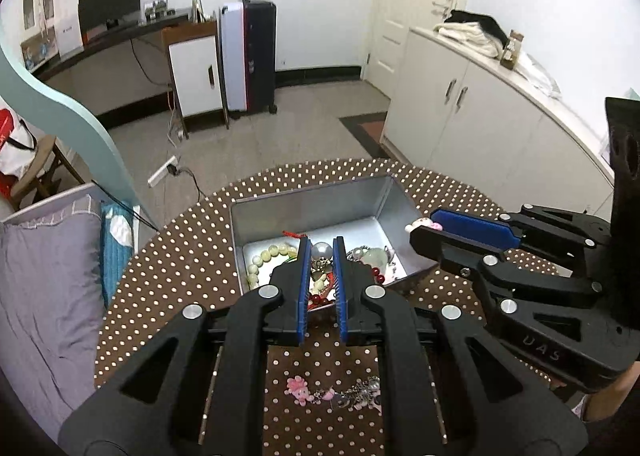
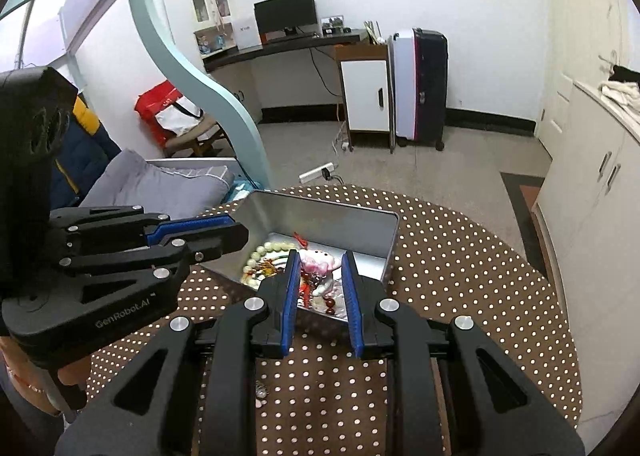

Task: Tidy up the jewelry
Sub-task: 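Carry both charms into the tin and open both grippers, then grasp the pink-charm end of the pearl chain with the right gripper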

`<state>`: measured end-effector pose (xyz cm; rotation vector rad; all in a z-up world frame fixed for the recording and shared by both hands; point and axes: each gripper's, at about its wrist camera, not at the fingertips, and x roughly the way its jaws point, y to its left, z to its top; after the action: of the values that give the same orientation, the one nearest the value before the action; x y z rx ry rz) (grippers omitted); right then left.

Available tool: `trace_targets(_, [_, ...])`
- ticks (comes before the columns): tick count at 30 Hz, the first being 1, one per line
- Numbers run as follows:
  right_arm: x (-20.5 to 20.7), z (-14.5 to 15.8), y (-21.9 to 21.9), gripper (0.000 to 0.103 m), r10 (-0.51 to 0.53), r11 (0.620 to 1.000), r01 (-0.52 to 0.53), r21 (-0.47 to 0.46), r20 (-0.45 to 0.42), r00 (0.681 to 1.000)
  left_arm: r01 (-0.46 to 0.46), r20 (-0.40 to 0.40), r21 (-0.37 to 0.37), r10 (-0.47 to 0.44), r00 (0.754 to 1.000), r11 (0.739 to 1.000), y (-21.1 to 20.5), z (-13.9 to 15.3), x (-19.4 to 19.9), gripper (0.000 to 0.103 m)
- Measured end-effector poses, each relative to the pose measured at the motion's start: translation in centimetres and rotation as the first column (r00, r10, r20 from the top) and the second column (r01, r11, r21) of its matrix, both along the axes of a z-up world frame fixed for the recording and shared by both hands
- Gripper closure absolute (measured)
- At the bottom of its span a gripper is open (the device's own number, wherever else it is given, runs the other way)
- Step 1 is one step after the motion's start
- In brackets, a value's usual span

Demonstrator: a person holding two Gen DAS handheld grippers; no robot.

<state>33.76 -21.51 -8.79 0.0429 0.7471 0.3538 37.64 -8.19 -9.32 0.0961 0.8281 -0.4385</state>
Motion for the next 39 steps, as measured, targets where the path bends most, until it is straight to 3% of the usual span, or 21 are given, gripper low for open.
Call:
trace_targets(6, [0.6,-0.7,0.4,0.084,-0.009,1.0,0.009,0.006,-0.026,1.0,-0.02,-0.084,-0.033,0.018,0.996,0.999,0.4,-2.1,2.2,0.092])
trace_targets(20, [1.0,-1.3,0.4,0.083,-0.015,1.0,0.015,0.017,-0.049,0.999,0.011,-0.096,-0.005,-0.012,0.995,1.0,-0.2,-3.3,1.7,0.091])
trace_targets(22, [0.9,-1.1,0.1,0.082,-0.017,1.0,0.018,0.02,-0.045,0.999,0.014,-0.092,-0.004,-0.014,0.996,1.0,-0.3,-3.1,1.4,0.078])
trace_targets(23, [0.6,-0.9,-0.2,0.081,-0.022,0.999,0.023,0.025,-0.04,0.999,0.01,-0.088,-0.007,-0.01,0.996,1.0,-0.3,-2.9,1.3,0.061])
trace_targets(24, [0.3,-0.7,-0.4,0.081,-0.025,0.999,0.026,0.03,-0.033,0.999,-0.001,-0.075,-0.012,0.0,0.997,1.0,-0.1,-2.7,1.0,0.05])
trace_targets(32, [-3.4,0.9,-0.8,0.078,-0.011,1.0,0.011,0.001,0.026,1.0,-0.029,-0.003,-0.03,0.029,1.0,0.999,2.1,-0.8,-2.0,0.05])
trace_targets(39, [-7.1,-0.9,1.1,0.074,0.056,0.996,-0.055,-0.066,0.006,0.998,-0.069,0.063,-0.011,0.07,0.996,0.998,4.9,-1.0,-6.5,0.046])
